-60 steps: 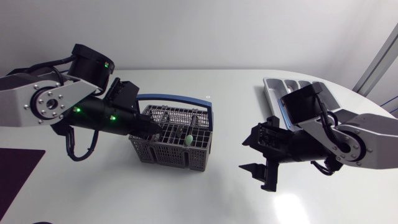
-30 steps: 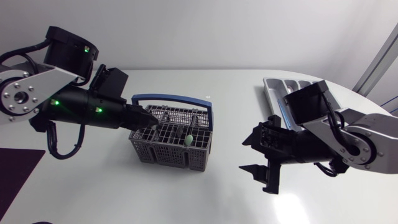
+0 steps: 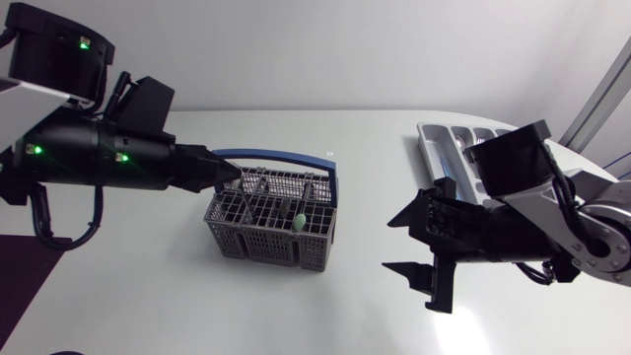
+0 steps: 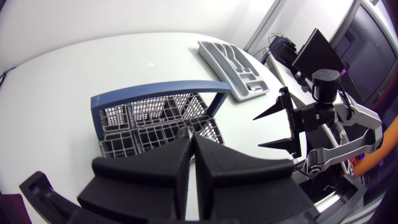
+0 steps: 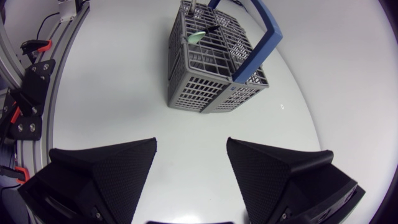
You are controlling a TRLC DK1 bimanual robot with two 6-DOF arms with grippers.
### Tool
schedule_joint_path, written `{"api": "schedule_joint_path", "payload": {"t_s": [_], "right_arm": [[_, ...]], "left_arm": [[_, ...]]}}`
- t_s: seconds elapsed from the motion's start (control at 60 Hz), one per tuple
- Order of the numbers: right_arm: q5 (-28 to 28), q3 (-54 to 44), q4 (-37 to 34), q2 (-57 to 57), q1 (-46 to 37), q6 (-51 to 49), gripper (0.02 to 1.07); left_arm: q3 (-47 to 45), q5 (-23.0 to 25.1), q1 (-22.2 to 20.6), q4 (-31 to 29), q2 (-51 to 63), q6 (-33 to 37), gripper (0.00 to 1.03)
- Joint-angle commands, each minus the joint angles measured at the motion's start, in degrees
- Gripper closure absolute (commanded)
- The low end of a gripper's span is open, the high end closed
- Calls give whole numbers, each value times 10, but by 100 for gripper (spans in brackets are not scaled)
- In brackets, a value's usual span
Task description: Unload the cutlery basket into the drawer organizer.
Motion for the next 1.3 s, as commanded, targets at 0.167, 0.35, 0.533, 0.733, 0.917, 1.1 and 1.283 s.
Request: {"api": "schedule_joint_path", "payload": {"t_s": [0.167, 0.35, 0.533, 0.733, 0.917, 1.1, 1.283], "right_arm": [[1, 0, -25, -48, 18, 34, 25], [-10, 6, -39, -75, 38, 57, 26], [-54, 13, -41, -79, 49, 86, 26], [-115, 32, -33, -58, 72, 127, 26], [-164, 53, -13, -10, 87, 147, 27], [-214, 61, 3, 16, 80, 150, 35], [-269, 61, 3, 16, 65, 145, 53]], "left_arm": [[30, 0, -19, -19, -45, -33, 99], [42, -6, -65, -38, -64, -59, 99], [34, -25, -131, -25, -55, -87, 99], [18, -41, -207, -3, -40, -116, 99], [12, -61, -260, 12, -17, -136, 99], [22, -74, -292, 25, 11, -152, 99], [34, -88, -314, 37, 39, -162, 99]]}}
